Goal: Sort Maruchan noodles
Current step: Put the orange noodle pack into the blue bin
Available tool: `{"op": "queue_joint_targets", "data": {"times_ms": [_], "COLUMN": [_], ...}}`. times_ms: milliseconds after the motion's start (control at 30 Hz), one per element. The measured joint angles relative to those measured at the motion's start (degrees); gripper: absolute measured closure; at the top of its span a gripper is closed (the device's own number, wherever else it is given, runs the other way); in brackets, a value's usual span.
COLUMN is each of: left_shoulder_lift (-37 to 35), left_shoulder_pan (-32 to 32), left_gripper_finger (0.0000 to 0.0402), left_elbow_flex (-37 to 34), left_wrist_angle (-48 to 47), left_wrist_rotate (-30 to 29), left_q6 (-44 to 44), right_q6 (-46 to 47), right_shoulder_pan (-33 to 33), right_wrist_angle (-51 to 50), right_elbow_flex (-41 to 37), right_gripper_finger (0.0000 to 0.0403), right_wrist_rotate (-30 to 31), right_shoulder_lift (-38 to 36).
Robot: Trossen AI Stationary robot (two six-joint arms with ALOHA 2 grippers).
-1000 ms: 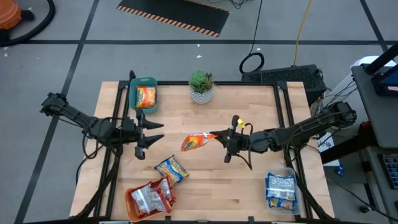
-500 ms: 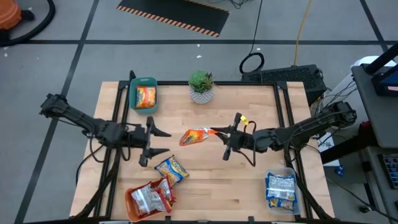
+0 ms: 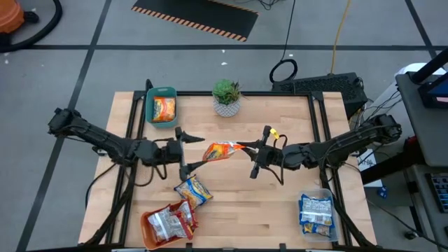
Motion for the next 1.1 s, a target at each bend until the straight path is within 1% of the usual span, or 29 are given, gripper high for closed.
{"op": "queue_joint_targets", "data": {"times_ms": [67,200,433,567,633,700,833,1100], "left_shoulder_lift": [1.1,2.53,5.09,6.89,7.3,7.31,7.31,7.34], "left_shoulder_pan": [0.74,2.56,7.35,8.02,8.04,8.02,8.02,7.91], "left_gripper_finger": [0.0014,0.0014,0.0014,0.0015,0.0021,0.0035,0.0074,0.0161], "left_elbow_flex": [0.0,0.0,0.0,-0.01,-0.02,-0.02,-0.02,-0.02], "left_wrist_angle": [0.43,0.51,1.96,3.21,4.07,4.01,4.35,4.86], "left_wrist_rotate": [0.37,5.48,6.46,7.18,7.16,7.3,9.52,9.71], "left_q6": [0.05,-0.79,-4.56,-4.23,-4.1,-3.17,-2.59,-0.84], "right_q6": [0.66,1.15,1.2,1.55,1.8,2.03,2.25,2.66], "right_shoulder_pan": [-0.06,-0.01,-0.04,-0.36,-0.67,-1.08,-1.53,-1.78], "right_wrist_angle": [-0.73,-1.24,-1.4,-1.71,-1.59,-1.35,-1.54,-1.6], "right_elbow_flex": [0.0,0.0,0.0,-0.03,-0.07,-0.04,-0.04,-0.04], "right_gripper_finger": [0.04,0.04,0.0399,0.0399,0.0399,0.0399,0.0399,0.0399], "right_wrist_rotate": [0.06,0.07,0.27,0.24,0.24,0.12,0.02,-0.04], "right_shoulder_lift": [0.0,0.0,0.46,1.29,1.5,1.79,2.12,2.25]}}
